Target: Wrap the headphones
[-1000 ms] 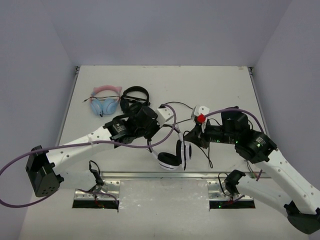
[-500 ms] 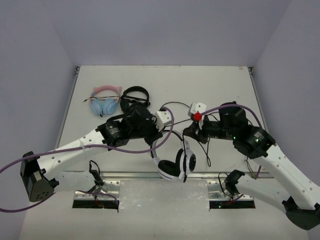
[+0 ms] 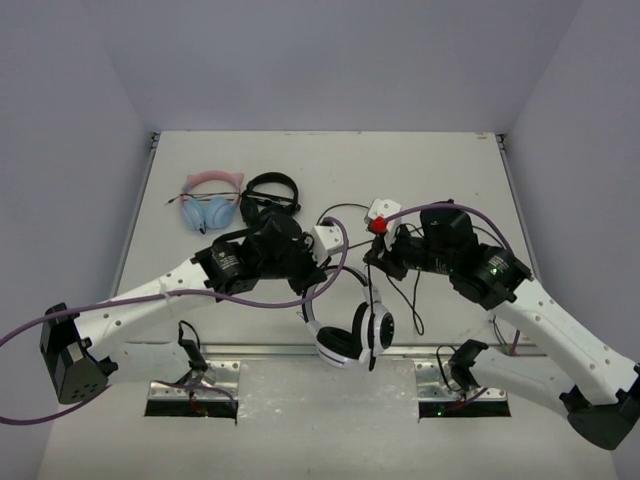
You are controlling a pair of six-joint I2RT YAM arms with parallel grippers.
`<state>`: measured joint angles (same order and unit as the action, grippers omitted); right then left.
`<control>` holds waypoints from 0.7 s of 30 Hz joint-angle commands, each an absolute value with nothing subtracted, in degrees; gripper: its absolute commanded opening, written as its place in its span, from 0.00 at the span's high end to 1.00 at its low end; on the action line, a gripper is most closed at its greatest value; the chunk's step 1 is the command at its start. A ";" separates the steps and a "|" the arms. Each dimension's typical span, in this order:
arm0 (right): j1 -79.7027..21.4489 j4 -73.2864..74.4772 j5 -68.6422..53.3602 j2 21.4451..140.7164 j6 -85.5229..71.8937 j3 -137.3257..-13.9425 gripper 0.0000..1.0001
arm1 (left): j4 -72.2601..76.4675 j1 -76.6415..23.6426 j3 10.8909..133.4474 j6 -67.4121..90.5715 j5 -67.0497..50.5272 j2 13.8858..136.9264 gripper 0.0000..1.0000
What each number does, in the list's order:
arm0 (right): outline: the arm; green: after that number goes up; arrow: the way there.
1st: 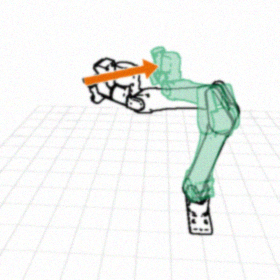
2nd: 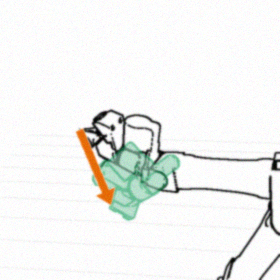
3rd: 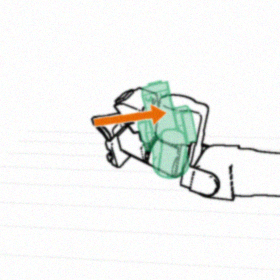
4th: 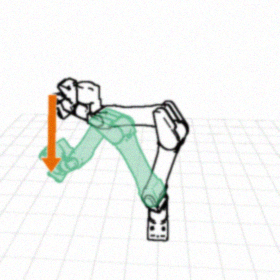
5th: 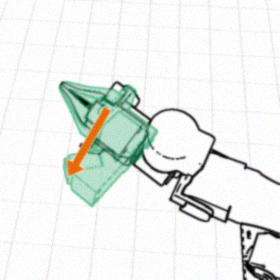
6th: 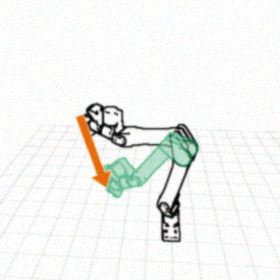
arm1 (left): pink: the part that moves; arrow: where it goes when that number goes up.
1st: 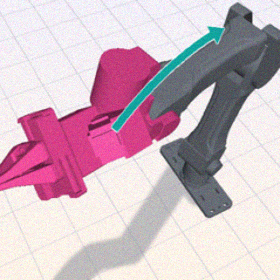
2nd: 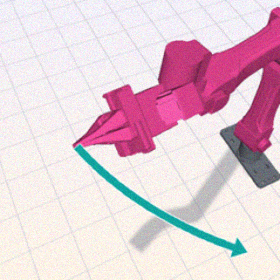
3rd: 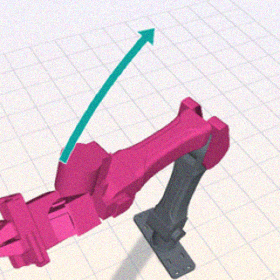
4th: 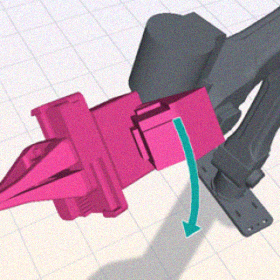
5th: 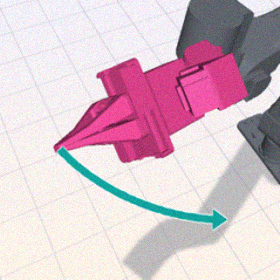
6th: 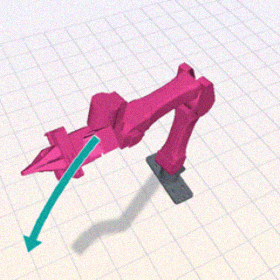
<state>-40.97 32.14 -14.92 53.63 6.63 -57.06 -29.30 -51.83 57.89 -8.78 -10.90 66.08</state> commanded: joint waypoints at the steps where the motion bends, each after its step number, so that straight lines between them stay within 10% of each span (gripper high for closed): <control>1: -40.96 25.22 -11.69 53.17 6.86 -56.95 0.91 | -26.01 -53.09 59.76 -8.26 -17.31 63.81 1.00; 17: -40.96 23.29 -13.89 56.51 3.25 -54.93 0.82 | -27.33 -55.11 60.03 -8.44 -18.98 67.59 1.00; 21: -40.96 24.78 -13.89 58.62 2.64 -54.67 0.99 | -27.33 -55.28 59.94 -8.44 -18.28 67.50 1.00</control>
